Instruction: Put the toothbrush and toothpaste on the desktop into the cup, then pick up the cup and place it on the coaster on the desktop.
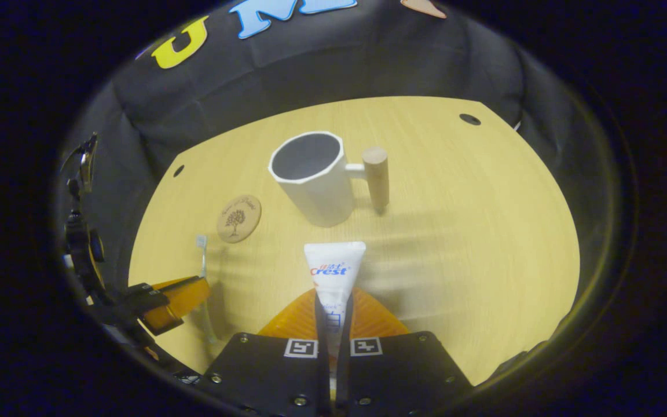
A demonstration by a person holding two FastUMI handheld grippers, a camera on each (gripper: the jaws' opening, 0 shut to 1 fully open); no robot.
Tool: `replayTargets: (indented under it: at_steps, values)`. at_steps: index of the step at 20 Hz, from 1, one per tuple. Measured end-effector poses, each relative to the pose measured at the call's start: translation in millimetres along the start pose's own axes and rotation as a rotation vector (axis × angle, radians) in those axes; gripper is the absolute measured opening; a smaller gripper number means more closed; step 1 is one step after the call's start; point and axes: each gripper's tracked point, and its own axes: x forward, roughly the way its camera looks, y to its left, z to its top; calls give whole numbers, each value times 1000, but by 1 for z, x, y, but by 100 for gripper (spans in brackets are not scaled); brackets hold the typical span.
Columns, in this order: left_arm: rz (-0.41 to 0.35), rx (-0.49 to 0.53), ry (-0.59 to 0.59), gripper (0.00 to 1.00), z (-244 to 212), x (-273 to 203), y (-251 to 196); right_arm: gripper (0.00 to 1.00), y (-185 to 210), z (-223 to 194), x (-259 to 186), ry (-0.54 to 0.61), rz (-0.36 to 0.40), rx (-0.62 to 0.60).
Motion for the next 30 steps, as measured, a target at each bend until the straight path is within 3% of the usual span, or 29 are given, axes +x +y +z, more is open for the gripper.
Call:
replayTargets:
  at_steps: [12,22,30]
  values:
    - [-2,33,-90,12,19,-28,0,6,11,80,-17,-154,33,16]
    - [4,3,-84,12,15,-37,9,6,25,159,-14,-256,81,52]
    - [-1,-18,-79,10,1,-61,15,6,40,197,3,-288,98,92]
